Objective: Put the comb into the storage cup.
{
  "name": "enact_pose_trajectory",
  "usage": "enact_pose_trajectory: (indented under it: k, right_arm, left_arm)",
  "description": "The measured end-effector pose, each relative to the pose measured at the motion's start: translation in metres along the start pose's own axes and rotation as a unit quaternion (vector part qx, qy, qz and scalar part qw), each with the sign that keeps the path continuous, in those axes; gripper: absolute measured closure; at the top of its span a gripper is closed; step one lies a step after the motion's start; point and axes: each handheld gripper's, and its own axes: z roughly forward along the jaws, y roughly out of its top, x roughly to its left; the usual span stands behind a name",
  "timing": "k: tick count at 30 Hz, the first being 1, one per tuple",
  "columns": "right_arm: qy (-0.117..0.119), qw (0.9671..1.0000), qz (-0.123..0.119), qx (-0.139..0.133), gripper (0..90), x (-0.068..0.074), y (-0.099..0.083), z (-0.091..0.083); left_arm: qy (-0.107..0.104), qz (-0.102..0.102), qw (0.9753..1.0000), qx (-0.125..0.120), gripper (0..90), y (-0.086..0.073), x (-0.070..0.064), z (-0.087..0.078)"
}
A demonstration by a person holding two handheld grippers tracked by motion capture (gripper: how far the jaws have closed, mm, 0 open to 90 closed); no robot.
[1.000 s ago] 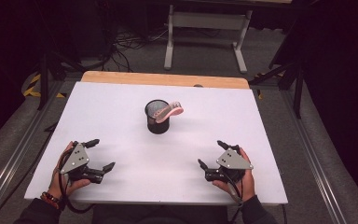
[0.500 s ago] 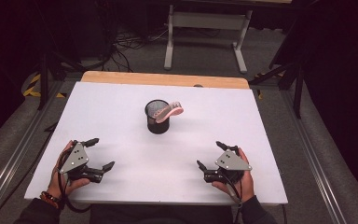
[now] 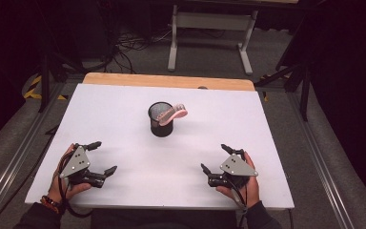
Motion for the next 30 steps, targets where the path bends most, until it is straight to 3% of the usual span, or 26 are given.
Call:
enact_pose_trajectory:
  k: [18,21,25,30]
  right_arm:
    - [0.002,1.0000,0.005,0.000,10.7,-0.0031,-0.0027,0.0017]
    - [-0.003,1.0000,0.007,0.002,11.3,-0.0038,-0.0032,0.0016]
    - [-0.004,0.9999,0.010,0.006,11.1,-0.0037,-0.0048,0.0020]
    - [-0.015,0.9998,0.015,0.005,11.2,-0.0079,-0.0070,0.0004]
  left_arm:
    - [0.003,-0.008,1.0000,-0.001,4.1,0.0005,0.0023,0.0027]
    - [0.009,0.004,0.9999,0.005,4.0,0.0013,0.0026,0.0039]
    - [0.009,-0.008,0.9999,0.000,4.0,0.0025,0.0050,0.0036]
    - [0.009,-0.004,0.9999,0.008,3.9,0.0033,0.0037,0.0084]
